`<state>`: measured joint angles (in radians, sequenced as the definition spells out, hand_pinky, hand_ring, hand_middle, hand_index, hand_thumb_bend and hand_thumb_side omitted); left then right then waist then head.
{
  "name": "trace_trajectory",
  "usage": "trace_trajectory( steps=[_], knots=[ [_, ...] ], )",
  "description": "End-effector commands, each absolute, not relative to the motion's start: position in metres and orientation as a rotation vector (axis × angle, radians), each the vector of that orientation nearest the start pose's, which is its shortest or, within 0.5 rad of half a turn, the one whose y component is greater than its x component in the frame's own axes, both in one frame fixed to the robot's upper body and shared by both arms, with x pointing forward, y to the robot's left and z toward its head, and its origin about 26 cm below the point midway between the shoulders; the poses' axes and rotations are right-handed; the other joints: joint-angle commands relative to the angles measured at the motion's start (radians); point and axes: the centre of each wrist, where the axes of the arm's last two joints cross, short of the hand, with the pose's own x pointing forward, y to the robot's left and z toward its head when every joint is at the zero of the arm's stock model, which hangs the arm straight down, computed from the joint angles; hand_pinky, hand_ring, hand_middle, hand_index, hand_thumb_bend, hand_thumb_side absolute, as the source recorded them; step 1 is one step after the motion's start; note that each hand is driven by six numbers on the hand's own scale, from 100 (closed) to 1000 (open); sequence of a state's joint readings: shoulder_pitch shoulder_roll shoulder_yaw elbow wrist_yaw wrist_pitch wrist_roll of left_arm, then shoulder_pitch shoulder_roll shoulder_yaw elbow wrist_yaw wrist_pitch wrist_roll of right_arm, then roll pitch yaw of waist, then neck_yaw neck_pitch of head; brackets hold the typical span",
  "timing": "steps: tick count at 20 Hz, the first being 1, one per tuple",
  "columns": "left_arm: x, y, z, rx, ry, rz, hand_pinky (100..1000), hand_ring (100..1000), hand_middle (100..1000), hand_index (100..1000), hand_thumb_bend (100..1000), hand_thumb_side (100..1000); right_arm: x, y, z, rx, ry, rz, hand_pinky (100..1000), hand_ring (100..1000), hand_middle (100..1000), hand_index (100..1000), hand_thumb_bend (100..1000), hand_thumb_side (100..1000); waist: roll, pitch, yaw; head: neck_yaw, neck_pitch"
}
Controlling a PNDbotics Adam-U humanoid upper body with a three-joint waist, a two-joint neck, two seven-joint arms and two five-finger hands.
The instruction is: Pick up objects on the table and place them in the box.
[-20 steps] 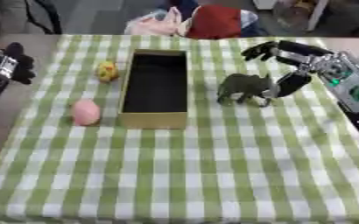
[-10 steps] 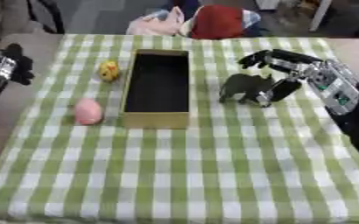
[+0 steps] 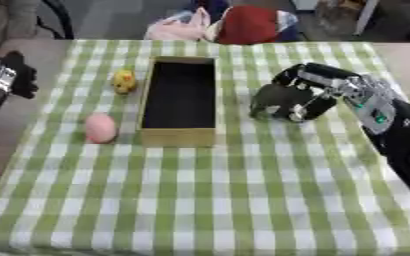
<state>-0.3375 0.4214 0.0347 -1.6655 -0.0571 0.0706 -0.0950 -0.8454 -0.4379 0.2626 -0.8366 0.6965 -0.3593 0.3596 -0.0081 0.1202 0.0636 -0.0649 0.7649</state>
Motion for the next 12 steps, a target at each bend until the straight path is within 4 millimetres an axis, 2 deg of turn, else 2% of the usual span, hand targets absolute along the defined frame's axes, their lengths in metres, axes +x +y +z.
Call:
trace_trajectory(
  steps=[1,4,8,9,10,12],
  knots=[
    [0.3459,0.3107,0.1642,0.327,-1.92,-0.496,581,569,536,622,281,807,0.4717,-0.2893,0.1296,-0.626,-1.443,1.59,754,772,664,816,409,108,0.004,-0.012,0.003,-0.004,0.005],
    [0.3459,0.3102,0.1637,0.324,-1.919,-0.498,581,569,536,622,280,807,0.4721,-0.2886,0.127,-0.663,-1.448,1.598,692,689,579,752,411,112,0.003,-0.012,0.004,-0.004,0.005],
    [0.3459,0.31,0.1637,0.322,-1.919,-0.498,582,570,536,622,278,808,0.4723,-0.2891,0.1252,-0.713,-1.475,1.582,533,536,445,624,418,110,0.003,-0.012,0.004,-0.005,0.005],
    [0.3459,0.31,0.1637,0.321,-1.919,-0.498,582,570,536,622,278,808,0.4723,-0.2892,0.125,-0.725,-1.482,1.579,533,536,445,624,418,110,0.003,-0.012,0.004,-0.005,0.005],
    [0.3459,0.31,0.1635,0.321,-1.919,-0.498,582,570,536,623,277,808,0.4724,-0.2892,0.1254,-0.738,-1.494,1.572,463,478,374,556,383,104,0.003,-0.012,0.004,-0.005,0.005],
    [0.3459,0.3101,0.1633,0.321,-1.918,-0.498,583,570,537,623,276,808,0.4725,-0.2892,0.127,-0.771,-1.525,1.55,400,426,313,501,337,103,0.003,-0.012,0.003,-0.005,0.005]
  ],
)
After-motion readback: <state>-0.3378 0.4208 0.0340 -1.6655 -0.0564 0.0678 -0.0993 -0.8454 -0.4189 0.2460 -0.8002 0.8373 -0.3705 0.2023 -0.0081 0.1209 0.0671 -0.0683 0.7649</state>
